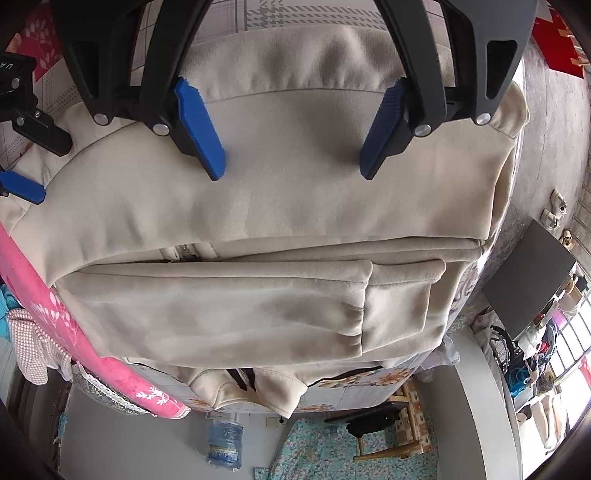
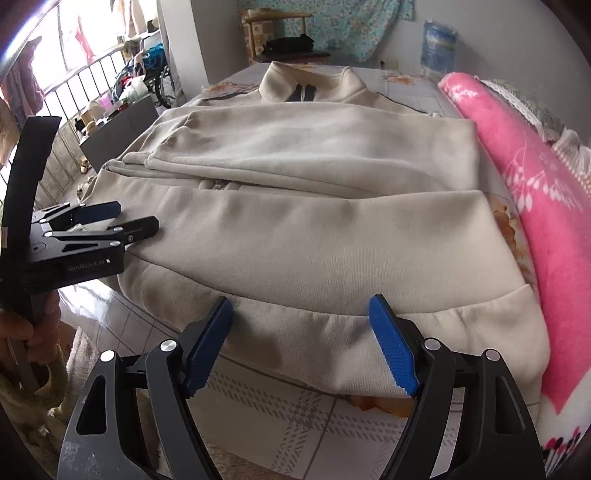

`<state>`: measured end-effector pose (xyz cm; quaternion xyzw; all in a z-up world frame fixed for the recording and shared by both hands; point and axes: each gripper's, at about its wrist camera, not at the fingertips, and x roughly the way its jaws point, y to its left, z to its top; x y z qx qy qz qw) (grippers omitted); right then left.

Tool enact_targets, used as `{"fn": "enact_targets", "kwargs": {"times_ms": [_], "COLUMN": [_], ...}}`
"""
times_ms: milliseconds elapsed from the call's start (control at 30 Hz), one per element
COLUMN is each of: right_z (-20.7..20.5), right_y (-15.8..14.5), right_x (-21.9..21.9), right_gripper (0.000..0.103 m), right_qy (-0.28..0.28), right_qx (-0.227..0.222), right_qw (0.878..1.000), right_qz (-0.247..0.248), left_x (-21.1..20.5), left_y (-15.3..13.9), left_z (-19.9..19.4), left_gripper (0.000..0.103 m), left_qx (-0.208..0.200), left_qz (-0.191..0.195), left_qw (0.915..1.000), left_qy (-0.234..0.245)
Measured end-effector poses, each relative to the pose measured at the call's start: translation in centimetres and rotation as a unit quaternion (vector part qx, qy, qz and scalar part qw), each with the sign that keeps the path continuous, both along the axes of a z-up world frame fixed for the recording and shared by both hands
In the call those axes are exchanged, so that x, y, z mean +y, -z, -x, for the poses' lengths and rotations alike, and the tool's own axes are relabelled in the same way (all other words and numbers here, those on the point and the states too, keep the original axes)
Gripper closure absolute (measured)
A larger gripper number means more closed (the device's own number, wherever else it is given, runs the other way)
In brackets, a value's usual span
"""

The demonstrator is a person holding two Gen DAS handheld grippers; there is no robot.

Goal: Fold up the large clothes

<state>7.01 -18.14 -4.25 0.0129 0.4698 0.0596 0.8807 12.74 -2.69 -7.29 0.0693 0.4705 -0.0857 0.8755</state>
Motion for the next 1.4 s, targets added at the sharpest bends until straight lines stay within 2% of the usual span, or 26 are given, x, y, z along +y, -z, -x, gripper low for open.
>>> {"fn": "enact_targets", "kwargs": {"times_ms": [100,333,633,933,1133,1400], "right_z": [-0.2,-1.9,-3.6,-3.8,-4.1,-4.0], "right_y": [-0.8,-1.9,0.9,-0.3,0.8,1.1], "right_x": [0.1,0.9,1.7,1.7,1.7,1.7], "right_gripper": [0.030,0.020,0.020,0.020,0.019,0.017], "right_qy": [-0.005,-0.013,-0.015,-0.007,-0.005,-0.004], "right_qx": [-0.007,-0.021,0.019,0.008,0.025,0.026], "right_qw": [1.000,1.000,1.000,1.000,1.000,1.000], "right_qz": [-0.015,0.002,0.009,0.005,0.005,0.006], "left_x": [0.0,0.3,0.4,0.6,0.7,0.7], "left_y": [0.0,0.1,0.2,0.2,0.3,0.4], "left_z": [0.0,-0.3,-0.5,-0.7,-0.7,-0.6], "left_gripper": [0.027,0.022,0.018,0.014,0.013,0.011], "left_qx": [0.000,0.008,0.011,0.016,0.016,0.017], "left_qz": [-0.004,0.001,0.006,0.008,0.008,0.008], "left_qw": [1.0000,0.9999,0.9998,0.9997,0.9996,0.9995], "left_qy": [-0.002,-0.008,-0.015,-0.019,-0.022,-0.024]}}
